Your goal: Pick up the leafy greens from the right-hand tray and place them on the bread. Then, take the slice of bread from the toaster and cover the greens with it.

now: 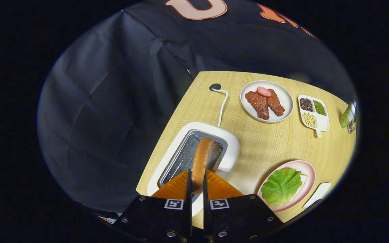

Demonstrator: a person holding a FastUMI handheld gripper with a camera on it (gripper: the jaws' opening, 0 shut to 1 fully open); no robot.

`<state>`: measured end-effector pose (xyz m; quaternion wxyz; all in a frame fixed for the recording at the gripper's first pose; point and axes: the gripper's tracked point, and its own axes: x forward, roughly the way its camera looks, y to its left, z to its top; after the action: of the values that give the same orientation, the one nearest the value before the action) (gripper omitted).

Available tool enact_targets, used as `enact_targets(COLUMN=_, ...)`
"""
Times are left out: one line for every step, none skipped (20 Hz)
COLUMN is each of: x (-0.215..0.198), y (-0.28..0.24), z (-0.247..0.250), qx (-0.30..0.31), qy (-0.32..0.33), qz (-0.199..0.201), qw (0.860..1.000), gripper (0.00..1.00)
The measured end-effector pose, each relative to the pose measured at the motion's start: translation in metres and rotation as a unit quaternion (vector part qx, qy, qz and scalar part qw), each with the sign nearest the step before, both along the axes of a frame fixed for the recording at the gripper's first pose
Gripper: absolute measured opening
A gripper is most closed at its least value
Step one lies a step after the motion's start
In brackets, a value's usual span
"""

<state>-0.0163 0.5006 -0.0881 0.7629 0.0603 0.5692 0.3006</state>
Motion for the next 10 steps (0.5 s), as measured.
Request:
enact_targets(x=0.0, y=0.0, z=0.003, qx=0.006, qy=-0.004, qz=-0.002, qw=1.0, gripper=0.12)
enact_targets(x=0.0, y=-0.001, z=0.006, qx=0.011, qy=-0.007, qz=-0.001, qw=1.0, gripper=0.12)
enact_targets(x=-0.001, y=-0.002, z=0.01, qx=0.016, qy=-0.01, qz=0.0, qw=1.0, gripper=0.12)
enact_targets(x=-0.002, y=-0.003, z=0.013, qx=0.021, qy=-0.015, qz=0.002, qw=1.0, gripper=0.12)
enact_targets(x=-0.002, y=-0.004, z=0.017, qx=0.027, qy=-0.02, qz=0.001, qw=0.999, gripper=0.12)
enact_targets(x=-0.002, y=-0.006, z=0.02, qx=0.033, qy=-0.024, qz=0.001, qw=0.999, gripper=0.12)
enact_targets(x=-0.003, y=-0.007, z=0.025, qx=0.038, qy=-0.027, qz=0.0, qw=0.999, gripper=0.12)
enact_targets(x=-0.003, y=-0.009, z=0.027, qx=0.043, qy=-0.031, qz=0.001, qw=0.999, gripper=0.12)
enact_targets(x=-0.006, y=-0.012, z=0.031, qx=0.049, qy=-0.033, qz=0.0, qw=0.998, gripper=0.12)
enact_targets(x=-0.006, y=-0.016, z=0.034, qx=0.054, qy=-0.035, qz=0.0, qw=0.998, gripper=0.12)
